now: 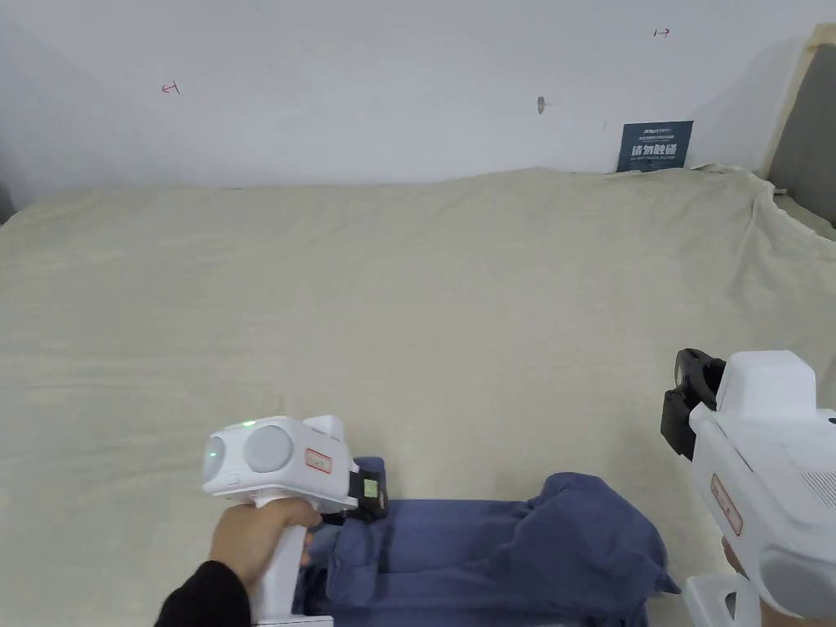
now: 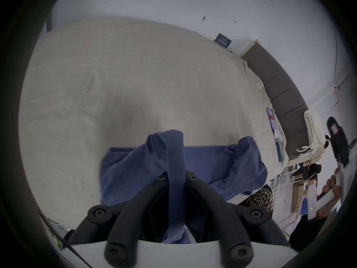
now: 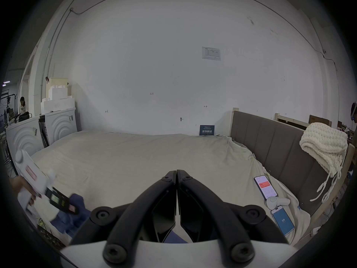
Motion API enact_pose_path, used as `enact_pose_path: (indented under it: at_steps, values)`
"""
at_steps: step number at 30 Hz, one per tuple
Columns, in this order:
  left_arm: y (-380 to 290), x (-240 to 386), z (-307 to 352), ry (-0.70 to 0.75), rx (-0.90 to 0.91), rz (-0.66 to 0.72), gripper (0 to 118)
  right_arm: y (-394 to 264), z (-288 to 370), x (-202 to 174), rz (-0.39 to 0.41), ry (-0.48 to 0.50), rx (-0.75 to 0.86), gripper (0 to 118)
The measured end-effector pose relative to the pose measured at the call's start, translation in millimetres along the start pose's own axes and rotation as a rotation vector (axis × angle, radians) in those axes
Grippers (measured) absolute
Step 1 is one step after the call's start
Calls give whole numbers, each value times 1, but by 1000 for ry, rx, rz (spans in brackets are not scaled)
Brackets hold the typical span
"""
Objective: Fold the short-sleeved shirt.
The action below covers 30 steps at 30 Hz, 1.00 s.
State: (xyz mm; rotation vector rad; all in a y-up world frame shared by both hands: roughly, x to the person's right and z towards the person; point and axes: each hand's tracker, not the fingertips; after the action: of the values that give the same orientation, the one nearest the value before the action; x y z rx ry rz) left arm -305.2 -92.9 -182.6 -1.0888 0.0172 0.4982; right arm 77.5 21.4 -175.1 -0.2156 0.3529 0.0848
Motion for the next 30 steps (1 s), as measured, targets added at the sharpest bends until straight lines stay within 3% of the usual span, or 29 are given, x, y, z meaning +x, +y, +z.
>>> enact_pose_path:
  at_steps: [8,11,14,17,18,20,23,28,29,30]
  values:
    - [-23,37,-63,129,-53,-9,9,-5,3,10,0,-19,-14,0]
    - [-28,45,-71,177,-47,-26,15,-5,3,11,-1,-20,-16,0]
    - [-29,51,-65,177,-42,-33,44,-6,4,11,0,-22,-18,0]
    - [-28,56,-49,87,-10,13,61,-6,4,11,-1,-24,-21,0]
    - [-27,58,-39,60,2,20,80,-6,4,11,-3,-23,-21,0]
    - [-27,58,-16,9,64,14,98,-5,4,12,-4,-21,-23,0]
    - [-25,52,21,-2,207,-26,98,-4,4,12,-3,-20,-20,0]
    - [-28,27,51,170,378,-79,96,-2,3,12,-5,-20,-16,0]
    - [-32,20,52,217,408,-87,92,-2,3,13,-4,-20,-16,0]
    - [-34,16,52,238,430,-104,78,-2,3,13,-4,-20,-17,0]
